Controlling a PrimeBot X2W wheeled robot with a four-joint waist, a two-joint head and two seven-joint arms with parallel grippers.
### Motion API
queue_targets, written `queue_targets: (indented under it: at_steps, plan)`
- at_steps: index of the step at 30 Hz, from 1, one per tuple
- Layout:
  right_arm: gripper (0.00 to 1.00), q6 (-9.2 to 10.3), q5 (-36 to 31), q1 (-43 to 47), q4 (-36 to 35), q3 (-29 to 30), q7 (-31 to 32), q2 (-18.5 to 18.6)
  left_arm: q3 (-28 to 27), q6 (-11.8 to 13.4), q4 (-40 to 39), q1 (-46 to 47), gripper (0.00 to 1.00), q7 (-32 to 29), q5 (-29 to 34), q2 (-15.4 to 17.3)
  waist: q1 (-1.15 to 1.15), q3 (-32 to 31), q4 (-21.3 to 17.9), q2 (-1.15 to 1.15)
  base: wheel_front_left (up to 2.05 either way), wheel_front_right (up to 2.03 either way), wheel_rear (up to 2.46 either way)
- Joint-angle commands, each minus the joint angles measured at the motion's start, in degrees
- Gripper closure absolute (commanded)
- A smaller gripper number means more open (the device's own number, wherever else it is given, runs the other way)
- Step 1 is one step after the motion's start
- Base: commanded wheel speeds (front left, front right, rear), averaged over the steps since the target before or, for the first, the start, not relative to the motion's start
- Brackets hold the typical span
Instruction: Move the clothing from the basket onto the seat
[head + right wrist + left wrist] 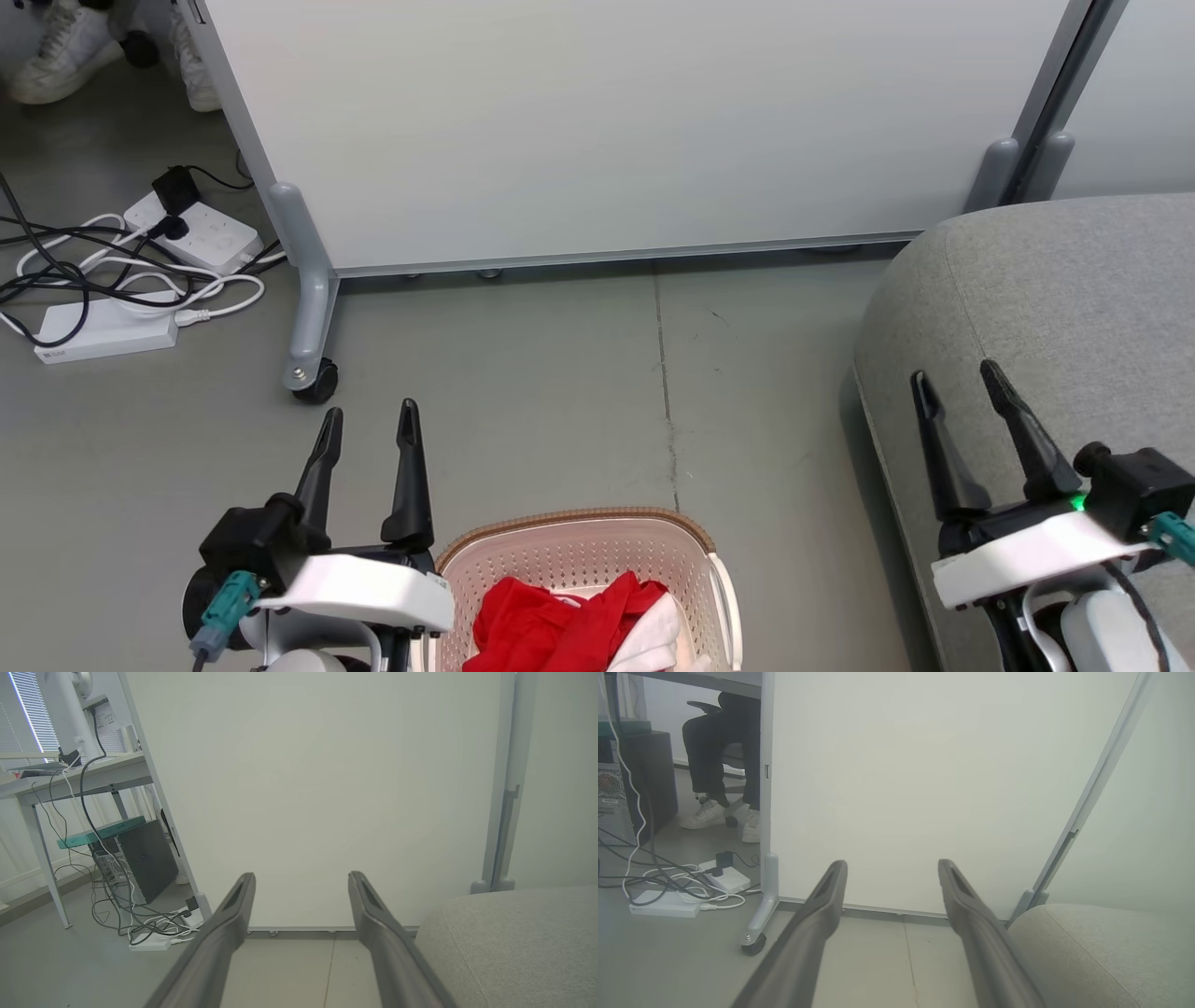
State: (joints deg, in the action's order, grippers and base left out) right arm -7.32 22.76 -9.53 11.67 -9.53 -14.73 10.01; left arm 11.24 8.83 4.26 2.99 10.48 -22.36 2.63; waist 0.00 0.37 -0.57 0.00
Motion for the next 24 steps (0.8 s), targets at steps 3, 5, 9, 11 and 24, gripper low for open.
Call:
queue_targets:
  at_steps: [3,5,9,11,24]
  plan:
    - [0.00,-0.24,-3.0,-0.4,1.6,0.3,-0.4,-0.7,0.5,0.7,0.0,0.3,0.00,0.9,2.7,0.3,0.00,0.1,-0.1,0.00,0.00,0.00,0.00]
    - [0.00,-0.24,-3.5,-0.5,1.9,0.2,-0.4,-0.8,0.6,0.7,0.2,0.3,0.00,1.1,3.1,0.3,0.00,0.1,-0.1,0.00,0.00,0.00,0.00]
    - [0.00,-0.25,-5.3,-1.0,2.8,-0.1,-0.4,-1.2,1.1,0.5,1.1,0.2,0.00,1.7,4.5,0.3,0.00,0.3,-0.3,0.00,0.00,0.00,0.00]
    - [0.00,-0.25,-6.2,-1.2,3.1,-0.3,-0.4,-1.3,1.3,0.4,1.5,0.3,0.00,2.0,5.1,0.3,0.00,0.3,-0.4,0.00,0.00,0.00,0.00]
    - [0.00,-0.26,-11.9,-1.9,4.1,-2.2,-0.4,-1.3,1.9,-0.1,2.1,-0.4,0.00,3.5,7.6,0.4,0.00,0.2,-0.6,0.00,0.00,0.00,0.00]
